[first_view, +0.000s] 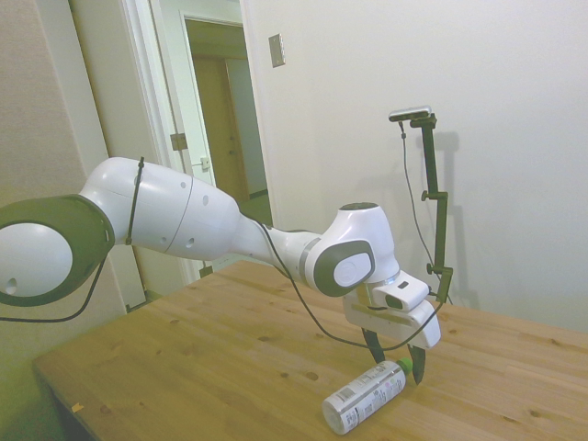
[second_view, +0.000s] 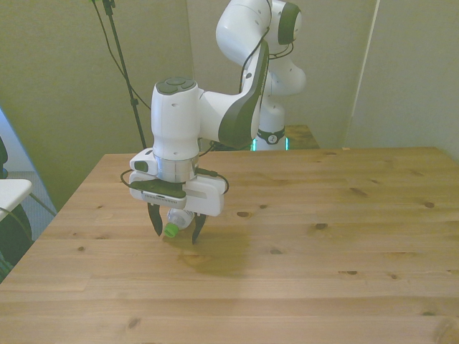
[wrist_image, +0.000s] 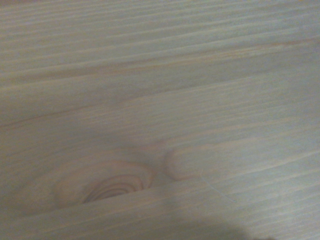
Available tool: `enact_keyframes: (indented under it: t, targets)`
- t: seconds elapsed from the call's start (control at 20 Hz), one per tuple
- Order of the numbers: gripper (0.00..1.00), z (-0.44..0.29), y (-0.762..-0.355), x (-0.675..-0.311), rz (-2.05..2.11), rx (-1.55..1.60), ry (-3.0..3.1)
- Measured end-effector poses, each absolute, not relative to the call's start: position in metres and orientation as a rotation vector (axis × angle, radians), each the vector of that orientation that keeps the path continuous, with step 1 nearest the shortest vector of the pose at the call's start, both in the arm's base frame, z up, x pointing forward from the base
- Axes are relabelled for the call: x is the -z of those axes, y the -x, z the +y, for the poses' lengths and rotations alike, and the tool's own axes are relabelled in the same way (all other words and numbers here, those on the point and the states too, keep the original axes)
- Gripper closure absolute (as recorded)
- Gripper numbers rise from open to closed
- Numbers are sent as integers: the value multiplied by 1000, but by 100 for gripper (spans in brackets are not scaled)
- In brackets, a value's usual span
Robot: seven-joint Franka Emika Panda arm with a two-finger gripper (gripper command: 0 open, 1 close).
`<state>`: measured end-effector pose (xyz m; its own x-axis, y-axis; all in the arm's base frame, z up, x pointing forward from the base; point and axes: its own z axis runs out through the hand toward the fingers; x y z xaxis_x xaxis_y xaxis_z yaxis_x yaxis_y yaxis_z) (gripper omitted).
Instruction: Stand the water bottle
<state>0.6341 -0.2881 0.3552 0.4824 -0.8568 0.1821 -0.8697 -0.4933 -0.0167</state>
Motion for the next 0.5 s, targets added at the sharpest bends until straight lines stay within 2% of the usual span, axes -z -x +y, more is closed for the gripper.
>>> enact_keyframes:
  t: [0.5]
  targets:
    - [100,-289,-633,-353,-1586,-248,-2644]
